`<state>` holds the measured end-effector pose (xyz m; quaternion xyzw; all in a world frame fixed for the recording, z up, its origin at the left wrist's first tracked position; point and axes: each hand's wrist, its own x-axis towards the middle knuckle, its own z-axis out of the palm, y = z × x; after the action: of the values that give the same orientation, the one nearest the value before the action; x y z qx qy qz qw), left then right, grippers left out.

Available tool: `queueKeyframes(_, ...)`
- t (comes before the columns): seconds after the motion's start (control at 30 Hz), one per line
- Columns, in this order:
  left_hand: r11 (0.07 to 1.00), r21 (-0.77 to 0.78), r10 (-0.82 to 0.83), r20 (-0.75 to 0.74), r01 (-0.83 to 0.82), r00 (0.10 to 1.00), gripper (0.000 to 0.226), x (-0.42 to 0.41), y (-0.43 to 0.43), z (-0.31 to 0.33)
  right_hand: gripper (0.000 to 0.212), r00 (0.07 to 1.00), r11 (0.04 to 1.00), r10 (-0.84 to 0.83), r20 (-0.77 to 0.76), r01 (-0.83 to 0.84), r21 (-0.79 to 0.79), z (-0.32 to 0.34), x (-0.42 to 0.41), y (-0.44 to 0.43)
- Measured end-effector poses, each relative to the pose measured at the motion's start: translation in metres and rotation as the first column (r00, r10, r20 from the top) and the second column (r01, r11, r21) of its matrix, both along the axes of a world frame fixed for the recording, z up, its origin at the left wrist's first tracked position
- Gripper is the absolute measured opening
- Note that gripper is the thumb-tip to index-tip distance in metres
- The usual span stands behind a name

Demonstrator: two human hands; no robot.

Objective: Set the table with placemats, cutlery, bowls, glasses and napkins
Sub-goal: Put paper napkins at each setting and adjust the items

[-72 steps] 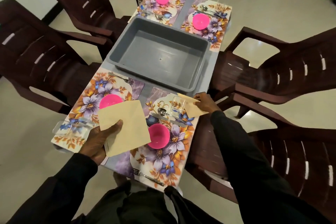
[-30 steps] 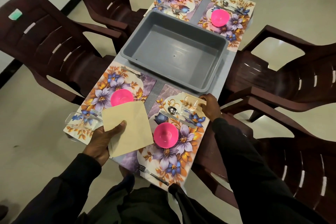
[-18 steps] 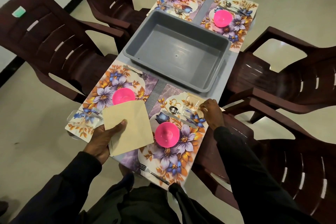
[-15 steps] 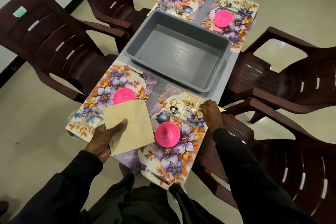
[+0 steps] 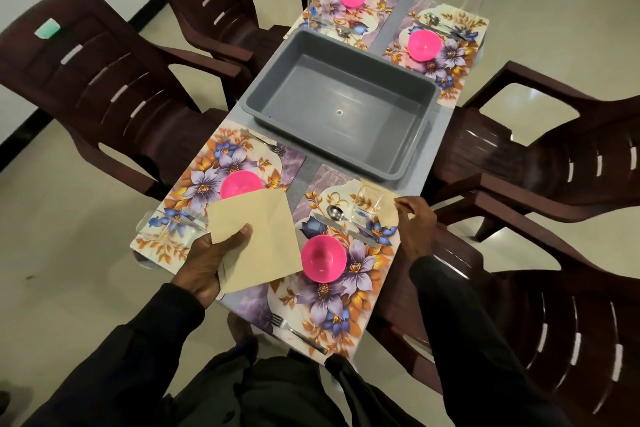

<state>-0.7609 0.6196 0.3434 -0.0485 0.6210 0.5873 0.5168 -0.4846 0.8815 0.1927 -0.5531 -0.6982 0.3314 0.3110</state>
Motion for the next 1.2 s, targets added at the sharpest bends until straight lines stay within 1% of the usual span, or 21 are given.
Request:
queueKeyframes(0.03, 1.0, 0.016, -0.001, 0.015, 0.0, 1.0, 0.054, -0.001, 0.0, 0.001, 0.007, 0.999, 0.999, -0.028, -0.044, 0.029, 0.029, 0.015, -0.002, -0.006)
queueKeyframes(0.1, 0.999, 0.046, -0.007, 0.062, 0.004, 0.998, 0.037, 0.0, 0.004, 0.007, 0.007, 0.99, 0.994, -0.046, -0.13, 0.059, 0.094, 0.047, -0.01, -0.02)
queueKeyframes(0.17, 0.997, 0.071, -0.018, 0.111, 0.01, 0.994, 0.029, 0.001, 0.006, 0.014, 0.009, 0.974, 0.995, -0.024, -0.224, 0.044, 0.086, 0.081, -0.024, -0.042)
queueKeyframes(0.2, 0.996, 0.09, -0.037, 0.125, 0.026, 0.991, 0.03, 0.001, 0.007, 0.017, 0.009, 0.962, 0.999, 0.003, -0.274, 0.011, 0.05, 0.098, -0.035, -0.055)
queueKeyframes(0.27, 0.989, 0.133, -0.086, 0.123, 0.069, 0.989, 0.035, -0.001, 0.008, 0.02, 0.009, 0.928, 0.991, 0.076, -0.364, -0.111, -0.078, 0.126, -0.058, -0.08)
queueKeyframes(0.33, 0.981, 0.167, -0.121, 0.114, 0.101, 0.986, 0.041, -0.005, 0.007, 0.022, 0.014, 0.892, 0.934, 0.147, -0.426, -0.267, -0.237, 0.143, -0.082, -0.103)
queueKeyframes(0.4, 0.976, 0.176, -0.146, 0.116, 0.124, 0.983, 0.04, -0.009, 0.004, 0.025, 0.023, 0.864, 0.856, 0.194, -0.465, -0.381, -0.351, 0.151, -0.103, -0.121)
queueKeyframes(0.47, 0.971, 0.195, -0.161, 0.12, 0.136, 0.98, 0.037, -0.016, 0.0, 0.028, 0.03, 0.844, 0.812, 0.206, -0.495, -0.43, -0.395, 0.157, -0.12, -0.137)
queueKeyframes(0.5, 0.969, 0.205, -0.161, 0.118, 0.135, 0.98, 0.041, -0.02, -0.004, 0.03, 0.031, 0.84, 0.81, 0.185, -0.511, -0.424, -0.405, 0.159, -0.128, -0.144)
queueKeyframes(0.6, 0.96, 0.232, -0.183, 0.108, 0.154, 0.977, 0.088, -0.039, -0.022, 0.034, 0.03, 0.867, 0.865, 0.135, -0.479, -0.339, -0.369, 0.166, -0.149, -0.163)
queueKeyframes(0.63, 0.957, 0.244, -0.19, 0.114, 0.158, 0.975, 0.094, -0.048, -0.031, 0.036, 0.029, 0.881, 0.881, 0.139, -0.453, -0.319, -0.35, 0.168, -0.157, -0.17)
queueKeyframes(0.67, 0.954, 0.258, -0.189, 0.118, 0.154, 0.975, 0.089, -0.057, -0.039, 0.035, 0.027, 0.891, 0.89, 0.138, -0.433, -0.302, -0.34, 0.17, -0.165, -0.177)
queueKeyframes(0.77, 0.949, 0.296, -0.164, 0.178, 0.106, 0.97, 0.049, -0.084, -0.063, 0.033, 0.021, 0.912, 0.918, 0.14, -0.386, -0.266, -0.296, 0.178, -0.189, -0.199)
queueKeyframes(0.8, 0.944, 0.312, -0.17, 0.189, 0.105, 0.967, 0.043, -0.095, -0.072, 0.032, 0.018, 0.92, 0.922, 0.144, -0.364, -0.258, -0.287, 0.18, -0.199, -0.207)
queueKeyframes(0.87, 0.939, 0.328, -0.177, 0.21, 0.101, 0.962, 0.039, -0.115, -0.089, 0.031, 0.013, 0.943, 0.94, 0.179, -0.282, -0.248, -0.233, 0.181, -0.215, -0.221)
queueKeyframes(0.93, 0.937, 0.335, -0.178, 0.222, 0.097, 0.958, 0.04, -0.132, -0.1, 0.035, 0.035, 0.956, 0.956, 0.236, -0.176, -0.26, -0.134, 0.18, -0.227, -0.23)
queueKeyframes(0.97, 0.933, 0.347, -0.184, 0.225, 0.098, 0.957, 0.04, -0.142, -0.106, 0.036, 0.039, 0.958, 0.959, 0.257, -0.129, -0.269, -0.092, 0.181, -0.235, -0.237)
queueKeyframes(1.0, 0.929, 0.355, -0.191, 0.227, 0.101, 0.955, 0.04, -0.151, -0.112, 0.038, 0.035, 0.958, 0.96, 0.269, -0.104, -0.275, -0.057, 0.184, -0.243, -0.243)
queueKeyframes(1.07, 0.922, 0.372, -0.201, 0.23, 0.105, 0.952, 0.041, -0.167, -0.121, 0.042, 0.022, 0.963, 0.967, 0.25, -0.105, -0.253, -0.015, 0.192, -0.258, -0.259)
queueKeyframes(1.13, 0.919, 0.377, -0.204, 0.195, 0.119, 0.96, 0.04, -0.177, -0.126, 0.046, 0.025, 0.969, 0.978, 0.21, -0.131, -0.21, 0.014, 0.2, -0.272, -0.27)
queueKeyframes(1.2, 0.924, 0.363, -0.19, 0.17, 0.118, 0.967, 0.035, -0.185, -0.13, 0.049, 0.027, 0.955, 0.969, 0.244, -0.167, -0.232, 0.089, 0.205, -0.281, -0.279)
